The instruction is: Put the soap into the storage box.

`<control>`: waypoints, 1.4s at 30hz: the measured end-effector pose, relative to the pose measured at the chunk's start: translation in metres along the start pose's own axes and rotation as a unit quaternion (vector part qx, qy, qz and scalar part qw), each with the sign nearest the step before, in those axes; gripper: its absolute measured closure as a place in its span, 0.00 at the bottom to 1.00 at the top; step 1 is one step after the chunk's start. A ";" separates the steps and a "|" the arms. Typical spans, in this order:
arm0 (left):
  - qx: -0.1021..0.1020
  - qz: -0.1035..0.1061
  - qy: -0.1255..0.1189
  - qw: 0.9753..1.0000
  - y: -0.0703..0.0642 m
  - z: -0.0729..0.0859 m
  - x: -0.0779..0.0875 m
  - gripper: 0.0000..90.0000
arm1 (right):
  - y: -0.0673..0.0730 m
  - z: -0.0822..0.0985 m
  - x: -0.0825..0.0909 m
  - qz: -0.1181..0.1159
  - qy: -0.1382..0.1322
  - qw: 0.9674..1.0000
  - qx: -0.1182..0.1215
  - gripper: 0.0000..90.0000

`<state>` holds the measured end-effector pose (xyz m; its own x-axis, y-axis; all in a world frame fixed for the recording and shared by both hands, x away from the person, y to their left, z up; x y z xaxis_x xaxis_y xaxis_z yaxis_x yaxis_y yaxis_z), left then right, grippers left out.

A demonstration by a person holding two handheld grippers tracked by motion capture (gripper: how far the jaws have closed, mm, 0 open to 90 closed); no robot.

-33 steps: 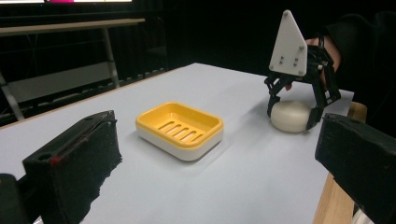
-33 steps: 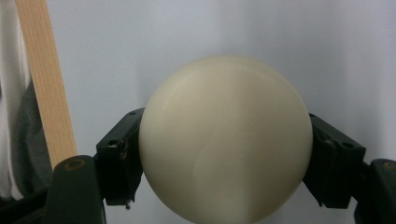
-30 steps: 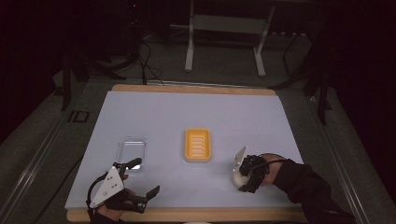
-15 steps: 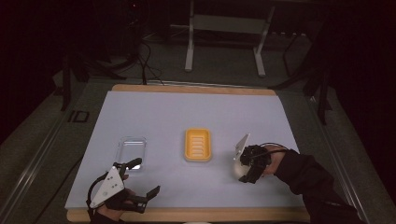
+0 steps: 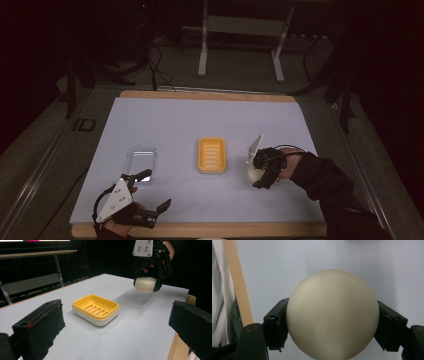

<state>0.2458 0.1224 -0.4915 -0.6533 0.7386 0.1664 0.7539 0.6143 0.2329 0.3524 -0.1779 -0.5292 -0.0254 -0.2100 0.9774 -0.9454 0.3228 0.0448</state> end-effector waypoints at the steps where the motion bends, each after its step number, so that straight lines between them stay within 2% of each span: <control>1: 0.000 0.000 0.000 1.000 0.000 0.000 0.000 0.00 | -0.001 -0.002 0.001 0.000 -0.001 1.000 0.000 0.28; 10: 0.000 0.002 0.001 1.000 0.000 0.000 0.000 0.00 | -0.008 -0.017 0.010 0.007 0.000 1.000 0.000 0.28; 13: 0.000 0.003 0.001 1.000 -0.001 0.000 0.000 0.00 | -0.012 -0.026 0.014 0.010 -0.007 1.000 0.005 0.28; 21: 0.000 0.005 0.002 1.000 -0.001 0.000 -0.001 0.00 | -0.014 -0.044 0.020 0.015 -0.004 1.000 0.015 0.28; 31: 0.001 0.005 0.001 1.000 -0.001 0.000 -0.001 0.00 | -0.017 -0.067 0.016 0.017 -0.004 1.000 0.024 0.28; 38: 0.002 0.007 0.001 1.000 -0.002 0.000 -0.001 0.00 | -0.019 -0.081 0.013 0.015 -0.024 0.999 0.026 0.28; 42: 0.002 0.007 0.001 1.000 -0.002 0.001 -0.001 0.00 | -0.021 -0.087 0.012 0.017 -0.037 0.999 0.036 0.28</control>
<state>0.2450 0.1209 -0.4926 -0.6425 0.7468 0.1714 0.7634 0.6045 0.2276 0.4006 -0.1069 -0.5002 -0.0788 -0.2696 0.9598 -0.9643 0.2648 -0.0047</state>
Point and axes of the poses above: each handheld gripper's, and its own axes: x roughly backward along the jaws, z roughly out of its underside, y roughly to its left, the point moved 9 cm from there along -x, roughly forward along the jaws, and after that the axes turned 12 degrees about -x, right-handed, at the moved point
